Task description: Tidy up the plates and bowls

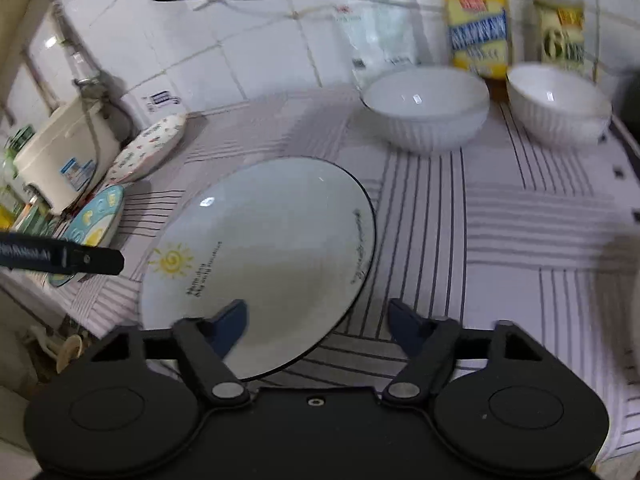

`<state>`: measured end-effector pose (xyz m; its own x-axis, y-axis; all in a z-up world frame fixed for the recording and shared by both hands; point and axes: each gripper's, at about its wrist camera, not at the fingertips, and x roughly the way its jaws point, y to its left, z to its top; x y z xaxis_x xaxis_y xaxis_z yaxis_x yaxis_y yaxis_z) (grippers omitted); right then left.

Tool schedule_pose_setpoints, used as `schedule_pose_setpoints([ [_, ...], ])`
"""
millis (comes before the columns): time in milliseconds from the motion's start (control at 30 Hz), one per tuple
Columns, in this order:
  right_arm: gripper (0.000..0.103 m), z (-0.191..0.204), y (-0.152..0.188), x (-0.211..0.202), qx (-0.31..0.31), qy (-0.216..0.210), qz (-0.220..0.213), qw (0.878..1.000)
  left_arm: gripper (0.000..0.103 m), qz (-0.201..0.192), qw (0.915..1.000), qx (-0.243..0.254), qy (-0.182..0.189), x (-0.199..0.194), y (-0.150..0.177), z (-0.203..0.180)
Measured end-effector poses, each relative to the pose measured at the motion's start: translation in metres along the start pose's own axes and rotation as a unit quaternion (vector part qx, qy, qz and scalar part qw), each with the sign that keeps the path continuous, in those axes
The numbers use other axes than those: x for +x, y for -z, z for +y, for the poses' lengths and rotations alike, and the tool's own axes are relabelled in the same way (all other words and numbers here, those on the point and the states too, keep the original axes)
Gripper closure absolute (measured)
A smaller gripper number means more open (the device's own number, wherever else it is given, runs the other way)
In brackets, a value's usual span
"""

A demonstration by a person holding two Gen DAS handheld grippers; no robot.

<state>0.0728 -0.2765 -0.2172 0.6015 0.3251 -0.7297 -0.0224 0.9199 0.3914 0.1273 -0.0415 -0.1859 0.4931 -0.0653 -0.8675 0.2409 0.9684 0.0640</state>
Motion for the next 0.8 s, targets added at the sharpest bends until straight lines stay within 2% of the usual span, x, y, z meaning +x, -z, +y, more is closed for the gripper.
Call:
schedule_pose_setpoints([
  [33, 0.045, -0.005, 0.001, 0.006, 0.009, -0.002, 0.004, 1.000, 0.023, 0.007, 0.9999, 0.008, 0.003, 0.008, 0.001, -0.003],
  [100, 0.057, -0.010, 0.003, 0.011, 0.029, -0.001, 0.004, 1.000, 0.028, 0.008, 0.9999, 0.008, 0.010, 0.019, 0.004, -0.004],
  [167, 0.077, -0.014, 0.004, 0.011, 0.039, -0.008, -0.005, 0.999, 0.035, 0.012, 0.9997, 0.000, 0.021, 0.026, 0.006, -0.003],
  [200, 0.083, -0.016, 0.005, 0.010, 0.046, -0.011, -0.007, 0.999, 0.043, 0.018, 0.9995, -0.007, 0.026, 0.029, 0.007, -0.002],
  [267, 0.084, -0.018, 0.006, 0.010, 0.060, -0.017, -0.010, 0.998, 0.051, 0.032, 0.9982, -0.024, 0.044, 0.036, 0.008, 0.002],
  [400, 0.085, -0.023, 0.007, 0.010, 0.088, -0.027, -0.008, 0.996, 0.076, 0.031, 0.9945, -0.041, 0.091, 0.041, 0.009, 0.004],
  [533, 0.084, -0.026, 0.007, 0.015, 0.098, -0.033, -0.001, 0.995, 0.076, 0.023, 0.9943, -0.046, 0.094, 0.042, 0.011, 0.000],
  [633, 0.084, -0.027, 0.011, 0.015, 0.092, -0.038, -0.017, 0.995, 0.075, 0.025, 0.9912, -0.063, 0.114, 0.045, 0.012, 0.006],
  [700, 0.084, -0.028, 0.011, 0.015, 0.099, -0.040, -0.020, 0.994, 0.072, 0.038, 0.9884, -0.075, 0.127, 0.048, 0.008, 0.009],
  [733, 0.084, -0.027, 0.010, 0.014, 0.098, -0.039, -0.019, 0.994, 0.067, 0.044, 0.9882, -0.072, 0.128, 0.049, 0.006, 0.007],
  [800, 0.083, -0.028, 0.008, 0.015, 0.100, -0.044, -0.010, 0.994, 0.066, 0.047, 0.9892, -0.061, 0.125, 0.050, 0.004, 0.003],
])
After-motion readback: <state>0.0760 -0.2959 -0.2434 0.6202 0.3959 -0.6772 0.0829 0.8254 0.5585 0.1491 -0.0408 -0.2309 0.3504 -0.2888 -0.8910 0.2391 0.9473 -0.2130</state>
